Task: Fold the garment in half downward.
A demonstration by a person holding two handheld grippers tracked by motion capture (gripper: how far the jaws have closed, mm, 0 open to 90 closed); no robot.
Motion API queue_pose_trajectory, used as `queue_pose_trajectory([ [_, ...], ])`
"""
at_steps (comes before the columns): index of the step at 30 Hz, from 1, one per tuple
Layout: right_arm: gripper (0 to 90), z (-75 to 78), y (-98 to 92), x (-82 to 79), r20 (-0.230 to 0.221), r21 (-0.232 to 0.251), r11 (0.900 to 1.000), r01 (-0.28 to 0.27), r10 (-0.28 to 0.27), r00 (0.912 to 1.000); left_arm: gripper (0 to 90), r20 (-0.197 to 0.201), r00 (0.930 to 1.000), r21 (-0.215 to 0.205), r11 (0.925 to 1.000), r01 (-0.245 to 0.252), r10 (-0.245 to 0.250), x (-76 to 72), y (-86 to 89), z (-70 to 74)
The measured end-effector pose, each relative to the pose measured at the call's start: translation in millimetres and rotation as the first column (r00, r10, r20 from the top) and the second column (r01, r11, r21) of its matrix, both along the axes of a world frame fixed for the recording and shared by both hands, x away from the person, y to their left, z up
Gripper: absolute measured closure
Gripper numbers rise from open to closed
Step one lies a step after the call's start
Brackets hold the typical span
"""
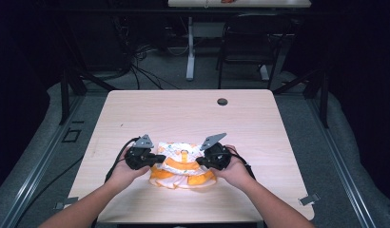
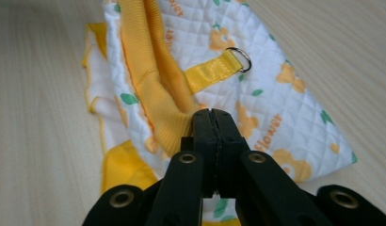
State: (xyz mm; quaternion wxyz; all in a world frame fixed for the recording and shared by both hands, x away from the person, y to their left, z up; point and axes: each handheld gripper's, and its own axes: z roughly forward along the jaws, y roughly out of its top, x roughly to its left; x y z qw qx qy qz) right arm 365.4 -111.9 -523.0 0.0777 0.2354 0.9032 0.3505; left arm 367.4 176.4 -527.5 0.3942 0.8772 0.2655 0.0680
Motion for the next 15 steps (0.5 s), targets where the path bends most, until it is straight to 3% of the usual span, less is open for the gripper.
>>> queue_pose_trajectory([
  [8,89.7,-0.7,-2.2,-14.2,-0.01,-0.008,0.999,-0.036,0.036,0.9993,89.8,-0.008,0.9993,0.004,0.9994,0.035,-0.035,-12.3,-0.6,-1.7],
  [15,89.7,-6.9,-4.0,-28.2,-0.035,0.0,0.998,-0.062,0.062,0.9974,89.8,-0.017,0.9976,0.038,0.9969,0.068,-0.068,-23.1,-1.0,-8.8],
])
